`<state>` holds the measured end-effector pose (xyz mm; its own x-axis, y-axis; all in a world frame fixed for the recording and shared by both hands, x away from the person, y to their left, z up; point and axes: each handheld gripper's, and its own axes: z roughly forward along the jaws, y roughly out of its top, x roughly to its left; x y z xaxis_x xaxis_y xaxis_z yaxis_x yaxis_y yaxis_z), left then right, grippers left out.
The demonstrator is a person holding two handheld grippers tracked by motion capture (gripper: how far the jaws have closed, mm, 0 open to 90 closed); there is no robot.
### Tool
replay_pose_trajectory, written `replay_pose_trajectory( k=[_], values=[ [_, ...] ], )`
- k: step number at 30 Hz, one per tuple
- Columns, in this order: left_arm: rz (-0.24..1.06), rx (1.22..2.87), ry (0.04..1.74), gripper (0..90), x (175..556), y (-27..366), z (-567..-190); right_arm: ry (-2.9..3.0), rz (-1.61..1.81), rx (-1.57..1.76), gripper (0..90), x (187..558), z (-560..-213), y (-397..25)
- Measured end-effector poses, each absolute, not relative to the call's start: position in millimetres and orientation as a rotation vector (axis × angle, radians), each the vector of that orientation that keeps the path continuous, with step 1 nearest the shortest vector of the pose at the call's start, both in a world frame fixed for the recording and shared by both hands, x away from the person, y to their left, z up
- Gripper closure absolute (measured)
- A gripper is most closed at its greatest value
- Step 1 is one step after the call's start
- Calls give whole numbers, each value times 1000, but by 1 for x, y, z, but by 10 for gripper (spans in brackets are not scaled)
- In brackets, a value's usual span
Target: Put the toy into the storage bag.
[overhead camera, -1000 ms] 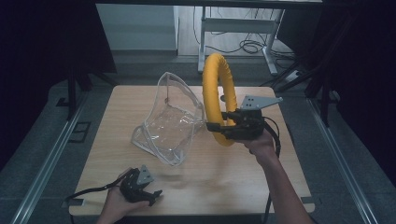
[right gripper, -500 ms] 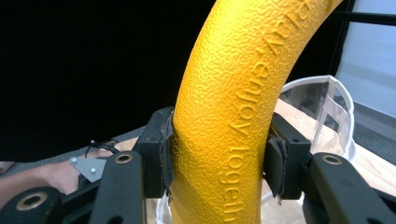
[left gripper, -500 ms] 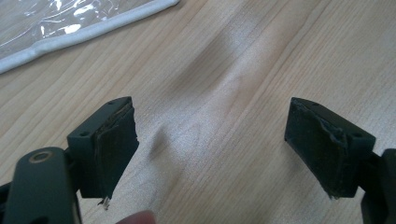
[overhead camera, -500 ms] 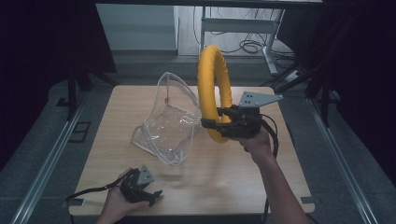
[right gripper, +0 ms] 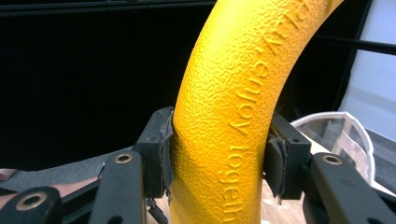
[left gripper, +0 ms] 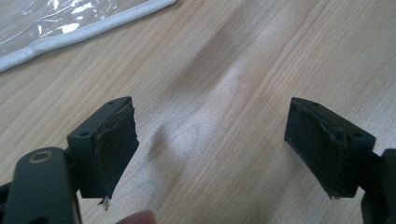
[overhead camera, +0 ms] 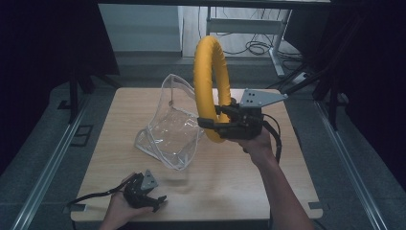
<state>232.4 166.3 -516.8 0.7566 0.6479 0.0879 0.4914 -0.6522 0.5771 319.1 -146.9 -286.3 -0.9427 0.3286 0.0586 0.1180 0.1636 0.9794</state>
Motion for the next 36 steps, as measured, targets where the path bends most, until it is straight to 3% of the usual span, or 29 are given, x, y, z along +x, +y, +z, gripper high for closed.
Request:
replay_pose_trajectory(
  k=[36],
  values=[
    [388, 2411, 848, 168, 232, 168, -516, 2283, 1962, 339, 496, 323, -270, -93]
  ],
)
